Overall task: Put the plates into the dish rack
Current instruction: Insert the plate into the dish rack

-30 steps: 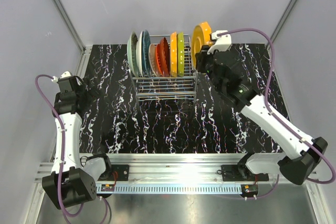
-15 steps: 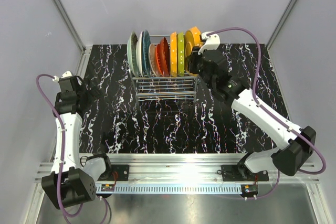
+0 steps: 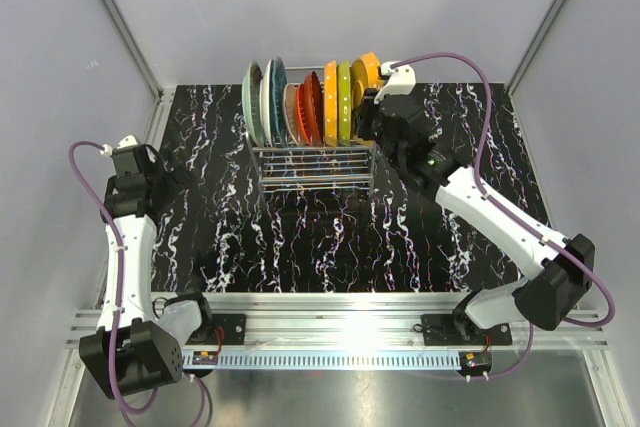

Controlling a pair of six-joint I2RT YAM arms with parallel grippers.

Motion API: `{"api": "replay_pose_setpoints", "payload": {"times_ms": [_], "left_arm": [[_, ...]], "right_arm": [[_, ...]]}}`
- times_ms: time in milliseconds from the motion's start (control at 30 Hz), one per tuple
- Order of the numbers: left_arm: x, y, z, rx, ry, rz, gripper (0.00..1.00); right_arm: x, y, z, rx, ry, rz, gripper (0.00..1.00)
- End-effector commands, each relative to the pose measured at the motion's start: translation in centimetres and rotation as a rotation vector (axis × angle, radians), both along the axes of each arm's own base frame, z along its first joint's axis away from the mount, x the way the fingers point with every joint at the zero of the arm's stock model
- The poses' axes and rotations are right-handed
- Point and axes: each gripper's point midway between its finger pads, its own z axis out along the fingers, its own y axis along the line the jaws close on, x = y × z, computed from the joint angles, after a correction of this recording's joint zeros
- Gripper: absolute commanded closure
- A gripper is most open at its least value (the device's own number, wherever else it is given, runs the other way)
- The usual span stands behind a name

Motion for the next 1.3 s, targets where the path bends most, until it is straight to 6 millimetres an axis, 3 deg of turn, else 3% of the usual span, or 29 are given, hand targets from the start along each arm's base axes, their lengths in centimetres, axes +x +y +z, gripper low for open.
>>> {"api": "replay_pose_setpoints", "payload": {"times_ms": [0,233,467,867,1267], "left_arm": [[0.8,-0.5,0.9,-0.002,-0.053,-0.041,0.01],[0.9,-0.7,0.9,-0.005,-0.054,-0.049,0.01],[0.9,-0.7,0.9,-0.007,-0.053,-0.051,0.01],[1.0,-0.9,0.8,-0.012,-0.054,-0.059,0.01],[1.0,-0.9,0.9,-0.013,-0.056,-0.058,0.01]], "right_arm": [[0.9,-0.7,7.9,0.185,-0.200,-0.066,1.00],[1.2,-0.8,6.9,0.148,-0.182,-0.103,0.99],[0.8,1.0,6.6,0.077,-0.189,-0.089,0.97],[0.4,0.5,6.1,0.021,-0.190,-0.146,0.93],[-0.6,1.6,6.4,0.019,-0.204,-0.088,0.73]]}}
